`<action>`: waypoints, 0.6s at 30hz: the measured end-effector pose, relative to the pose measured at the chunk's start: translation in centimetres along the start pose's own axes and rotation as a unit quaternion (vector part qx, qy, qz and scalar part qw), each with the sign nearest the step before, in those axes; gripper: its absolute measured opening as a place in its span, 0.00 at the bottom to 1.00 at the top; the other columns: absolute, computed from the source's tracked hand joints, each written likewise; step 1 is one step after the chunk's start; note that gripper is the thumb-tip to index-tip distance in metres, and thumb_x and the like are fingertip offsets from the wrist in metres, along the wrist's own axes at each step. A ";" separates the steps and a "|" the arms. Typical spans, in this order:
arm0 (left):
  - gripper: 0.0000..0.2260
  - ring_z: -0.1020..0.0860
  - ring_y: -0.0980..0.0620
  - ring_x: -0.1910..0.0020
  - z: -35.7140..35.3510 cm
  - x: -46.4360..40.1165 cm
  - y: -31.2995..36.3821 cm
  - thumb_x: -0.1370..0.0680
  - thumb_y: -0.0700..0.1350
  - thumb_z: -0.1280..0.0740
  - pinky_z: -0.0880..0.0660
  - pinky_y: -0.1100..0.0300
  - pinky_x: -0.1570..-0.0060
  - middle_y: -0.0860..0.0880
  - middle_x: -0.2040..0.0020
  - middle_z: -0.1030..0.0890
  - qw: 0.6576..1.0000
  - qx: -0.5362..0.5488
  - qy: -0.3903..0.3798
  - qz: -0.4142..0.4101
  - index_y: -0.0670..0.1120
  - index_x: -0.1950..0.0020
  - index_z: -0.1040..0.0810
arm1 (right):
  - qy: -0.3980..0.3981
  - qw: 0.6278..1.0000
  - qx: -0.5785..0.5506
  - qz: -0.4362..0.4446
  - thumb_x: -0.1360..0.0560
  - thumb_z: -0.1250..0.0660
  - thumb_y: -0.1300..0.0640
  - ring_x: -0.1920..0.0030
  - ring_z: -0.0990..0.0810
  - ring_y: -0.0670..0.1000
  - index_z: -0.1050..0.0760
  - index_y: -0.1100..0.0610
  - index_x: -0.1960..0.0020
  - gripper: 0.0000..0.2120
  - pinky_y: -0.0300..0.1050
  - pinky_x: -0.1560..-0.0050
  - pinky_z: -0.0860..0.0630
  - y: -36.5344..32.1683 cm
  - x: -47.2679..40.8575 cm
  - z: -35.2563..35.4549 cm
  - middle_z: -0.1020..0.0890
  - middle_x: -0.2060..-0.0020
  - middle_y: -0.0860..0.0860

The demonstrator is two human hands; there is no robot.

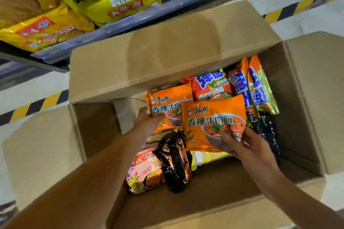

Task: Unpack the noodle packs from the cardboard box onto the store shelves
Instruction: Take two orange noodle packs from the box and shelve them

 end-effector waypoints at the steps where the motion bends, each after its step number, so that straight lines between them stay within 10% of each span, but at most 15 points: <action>1: 0.37 0.25 0.41 0.37 -0.4 -0.6 -0.3 0.26 0.54 0.27 0.27 0.47 0.35 0.42 0.31 0.27 1.000 -0.007 0.008 0.013 0.47 0.24 0.41 | 0.005 1.000 -0.010 -0.001 0.24 0.28 0.54 0.46 0.15 0.49 0.19 0.50 0.40 0.12 0.55 0.40 0.21 0.2 -0.1 0.0 0.13 0.49 0.46; 6: 0.38 0.29 0.41 0.32 -1.0 -0.7 -0.8 0.29 0.59 0.26 0.32 0.54 0.41 0.43 0.28 0.31 0.997 -0.048 0.032 0.045 0.43 0.26 0.37 | 0.027 0.999 -0.034 -0.007 0.24 0.29 0.56 0.46 0.16 0.47 0.20 0.52 0.40 0.13 0.55 0.38 0.21 1.3 -0.5 -0.1 0.14 0.49 0.46; 10: 0.17 0.23 0.47 0.45 -1.1 0.7 -0.5 0.31 0.57 0.23 0.30 0.56 0.47 0.48 0.47 0.19 1.000 0.001 0.010 0.009 0.48 0.52 0.21 | 0.040 0.999 -0.033 -0.006 0.24 0.29 0.56 0.47 0.15 0.47 0.19 0.52 0.41 0.12 0.57 0.40 0.20 0.6 0.0 0.0 0.13 0.50 0.47; 18: 0.12 0.19 0.51 0.60 3.7 8.0 0.0 0.27 0.46 0.24 0.24 0.64 0.73 0.46 0.52 0.18 0.998 0.041 0.009 -0.055 0.44 0.50 0.24 | 0.049 0.998 -0.026 0.004 0.24 0.28 0.55 0.48 0.15 0.47 0.20 0.51 0.41 0.11 0.56 0.41 0.20 -4.7 4.1 0.4 0.13 0.51 0.45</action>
Point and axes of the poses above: each hand's wrist, its own x-axis away from the middle knuckle, its own z-axis out of the back of the hand, y = z × x, the point moved 2 cm from there along -x, towards the middle knuckle
